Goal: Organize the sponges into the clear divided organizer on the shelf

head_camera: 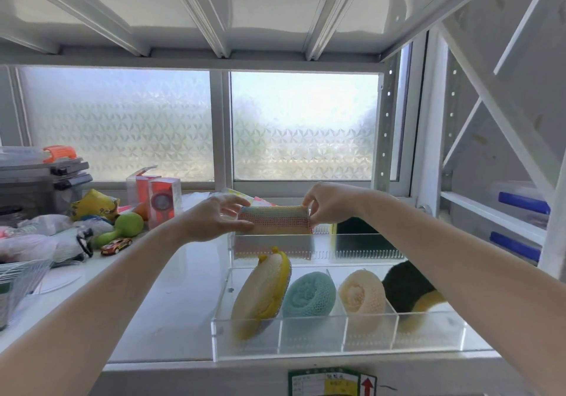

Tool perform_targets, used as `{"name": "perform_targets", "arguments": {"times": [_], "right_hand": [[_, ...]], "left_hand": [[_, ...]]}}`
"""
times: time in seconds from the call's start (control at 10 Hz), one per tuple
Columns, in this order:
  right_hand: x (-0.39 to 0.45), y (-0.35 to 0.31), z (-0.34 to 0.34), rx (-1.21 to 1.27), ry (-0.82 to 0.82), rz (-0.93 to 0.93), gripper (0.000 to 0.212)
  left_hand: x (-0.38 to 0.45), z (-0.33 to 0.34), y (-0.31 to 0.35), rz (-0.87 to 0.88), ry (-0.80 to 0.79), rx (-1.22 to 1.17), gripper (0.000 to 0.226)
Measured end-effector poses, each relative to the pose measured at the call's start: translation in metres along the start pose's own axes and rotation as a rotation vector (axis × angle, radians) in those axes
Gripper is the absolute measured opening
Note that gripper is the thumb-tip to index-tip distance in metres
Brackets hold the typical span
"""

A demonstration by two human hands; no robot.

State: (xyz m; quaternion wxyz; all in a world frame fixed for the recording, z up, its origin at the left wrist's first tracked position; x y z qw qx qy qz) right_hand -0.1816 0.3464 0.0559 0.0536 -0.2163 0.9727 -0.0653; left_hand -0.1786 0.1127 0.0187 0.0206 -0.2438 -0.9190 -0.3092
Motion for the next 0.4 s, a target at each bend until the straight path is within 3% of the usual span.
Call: {"name": "perform_targets", "arguments": {"times": [0.1, 0.4], "right_hand": [[0.0013, 0.0012, 0.0014, 0.000, 0.008, -0.008, 0.030], [-0.0043, 0.0050, 0.0019, 0.052, 0.038, -0.023, 0.052]], "left_hand": [[0.0017, 0.0018, 0.0013, -0.004, 0.006, 0.000, 0.060], [-0.0041, 0.0028, 0.0096, -0.034, 0.067, 0.080, 0.057]]}}
Point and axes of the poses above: each hand's wrist, its own x-axis towards the middle knuckle, its own z-axis out of the palm, y = z × x, the point moved 2 cm from there along x, towards the middle knuckle, and after that the axes turned 10 degrees about -y, right-handed, at the moved point
